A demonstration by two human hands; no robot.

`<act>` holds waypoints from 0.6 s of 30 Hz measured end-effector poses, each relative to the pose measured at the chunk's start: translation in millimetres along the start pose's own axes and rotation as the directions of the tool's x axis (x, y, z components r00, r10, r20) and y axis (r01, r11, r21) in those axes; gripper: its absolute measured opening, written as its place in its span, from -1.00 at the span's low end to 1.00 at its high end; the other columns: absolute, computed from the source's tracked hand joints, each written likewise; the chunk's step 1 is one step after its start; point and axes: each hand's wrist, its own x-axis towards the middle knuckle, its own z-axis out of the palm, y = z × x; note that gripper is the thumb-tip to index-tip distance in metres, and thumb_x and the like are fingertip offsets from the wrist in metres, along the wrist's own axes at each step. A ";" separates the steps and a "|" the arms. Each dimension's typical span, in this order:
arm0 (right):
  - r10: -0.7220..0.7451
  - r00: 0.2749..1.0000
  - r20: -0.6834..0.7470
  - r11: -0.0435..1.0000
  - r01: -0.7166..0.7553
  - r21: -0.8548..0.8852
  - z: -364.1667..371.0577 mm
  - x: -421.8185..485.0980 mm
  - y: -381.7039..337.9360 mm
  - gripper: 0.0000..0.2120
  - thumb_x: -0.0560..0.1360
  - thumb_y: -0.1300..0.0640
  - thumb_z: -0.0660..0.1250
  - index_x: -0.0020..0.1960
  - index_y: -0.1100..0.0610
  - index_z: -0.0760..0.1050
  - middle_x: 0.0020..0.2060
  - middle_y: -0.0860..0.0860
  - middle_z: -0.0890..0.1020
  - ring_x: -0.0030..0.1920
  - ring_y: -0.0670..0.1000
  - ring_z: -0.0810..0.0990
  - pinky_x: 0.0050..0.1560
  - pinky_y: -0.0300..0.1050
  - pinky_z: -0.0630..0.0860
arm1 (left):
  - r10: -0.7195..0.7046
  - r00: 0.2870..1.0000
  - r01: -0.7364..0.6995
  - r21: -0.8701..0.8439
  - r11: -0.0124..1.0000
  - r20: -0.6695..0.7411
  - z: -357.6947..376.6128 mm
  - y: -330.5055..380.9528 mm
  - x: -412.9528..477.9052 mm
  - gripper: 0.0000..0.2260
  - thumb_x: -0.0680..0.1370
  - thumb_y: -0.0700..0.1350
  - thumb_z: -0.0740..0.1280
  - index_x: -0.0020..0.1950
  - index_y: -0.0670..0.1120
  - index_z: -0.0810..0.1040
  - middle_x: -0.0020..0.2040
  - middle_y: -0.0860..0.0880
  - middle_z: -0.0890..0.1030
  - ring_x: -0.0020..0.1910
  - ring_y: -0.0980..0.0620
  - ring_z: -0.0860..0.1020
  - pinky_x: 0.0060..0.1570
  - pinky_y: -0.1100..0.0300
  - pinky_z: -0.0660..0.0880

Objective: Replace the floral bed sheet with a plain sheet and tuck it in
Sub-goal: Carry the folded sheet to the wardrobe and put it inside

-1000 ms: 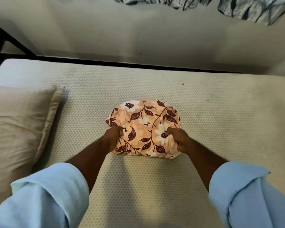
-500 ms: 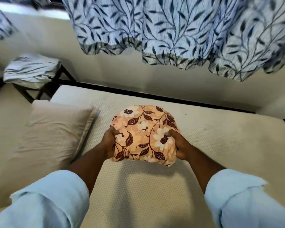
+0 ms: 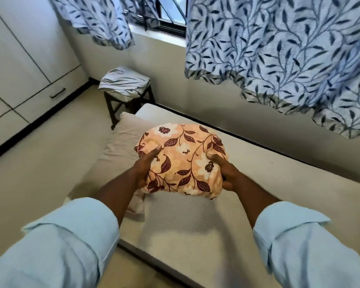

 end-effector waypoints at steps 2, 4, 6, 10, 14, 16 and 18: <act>0.004 1.000 0.018 0.999 -0.003 -0.049 41.8 5.7 11.8 -0.37 0.44 -0.08 0.54 0.44 0.09 0.49 0.30 0.23 0.61 0.30 0.30 0.59 0.40 0.40 0.39 | 0.049 0.999 -0.049 -0.029 0.998 0.000 -39.6 -1.4 -24.2 -0.40 0.43 0.27 0.47 0.40 0.04 0.53 0.26 -0.19 0.64 0.22 -0.30 0.61 0.25 -0.41 0.43; 0.010 0.998 0.057 0.996 -0.005 -0.088 85.1 10.7 23.1 -0.33 0.41 -0.08 0.57 0.45 0.07 0.48 0.31 0.22 0.61 0.31 0.31 0.58 0.40 0.41 0.38 | 0.074 0.997 -0.074 -0.065 0.995 -0.002 -80.5 -2.5 -48.4 -0.46 0.50 0.22 0.42 0.41 0.02 0.52 0.24 -0.20 0.65 0.20 -0.30 0.62 0.24 -0.39 0.45; 0.025 0.996 0.088 0.995 -0.016 -0.103 131.5 15.8 38.3 -0.32 0.40 -0.08 0.57 0.45 0.05 0.47 0.31 0.22 0.60 0.31 0.32 0.57 0.39 0.43 0.38 | 0.091 0.996 -0.092 -0.077 0.993 -0.016 -122.5 -0.4 -77.3 -0.51 0.54 0.20 0.38 0.41 0.01 0.51 0.22 -0.21 0.65 0.17 -0.30 0.63 0.20 -0.36 0.49; 0.054 0.988 0.145 0.990 -0.034 -0.135 223.9 25.7 70.2 -0.31 0.41 -0.08 0.56 0.46 0.07 0.45 0.31 0.23 0.60 0.31 0.33 0.58 0.38 0.43 0.39 | 0.088 0.995 -0.093 -0.093 0.991 -0.056 -210.5 -0.6 -126.4 -0.52 0.55 0.20 0.35 0.41 0.02 0.50 0.19 -0.22 0.66 0.13 -0.32 0.64 0.14 -0.31 0.54; 0.059 0.982 0.178 0.986 -0.030 -0.162 319.1 36.7 100.3 -0.29 0.39 -0.05 0.58 0.47 0.08 0.43 0.29 0.24 0.61 0.28 0.33 0.60 0.34 0.43 0.43 | 0.111 0.989 -0.123 -0.125 0.984 -0.100 -297.4 3.0 -173.9 -0.53 0.56 0.20 0.33 0.41 0.03 0.51 0.21 -0.21 0.66 0.15 -0.33 0.64 0.20 -0.36 0.48; 0.081 0.980 0.184 0.983 -0.048 -0.178 363.2 41.9 111.1 -0.33 0.42 -0.05 0.56 0.45 0.08 0.45 0.28 0.24 0.62 0.27 0.33 0.60 0.34 0.42 0.43 | 0.123 0.984 -0.142 -0.150 0.978 -0.129 -335.2 6.2 -192.1 -0.55 0.57 0.19 0.32 0.40 0.03 0.52 0.20 -0.21 0.66 0.14 -0.32 0.64 0.17 -0.31 0.52; 0.105 0.977 0.188 0.978 -0.067 -0.198 398.8 47.4 117.6 -0.38 0.45 -0.06 0.53 0.45 0.05 0.44 0.26 0.22 0.64 0.25 0.32 0.62 0.34 0.42 0.44 | 0.125 0.981 -0.149 -0.168 0.974 -0.149 -367.8 9.4 -203.4 -0.54 0.56 0.20 0.33 0.40 0.02 0.52 0.21 -0.21 0.66 0.14 -0.32 0.64 0.17 -0.31 0.52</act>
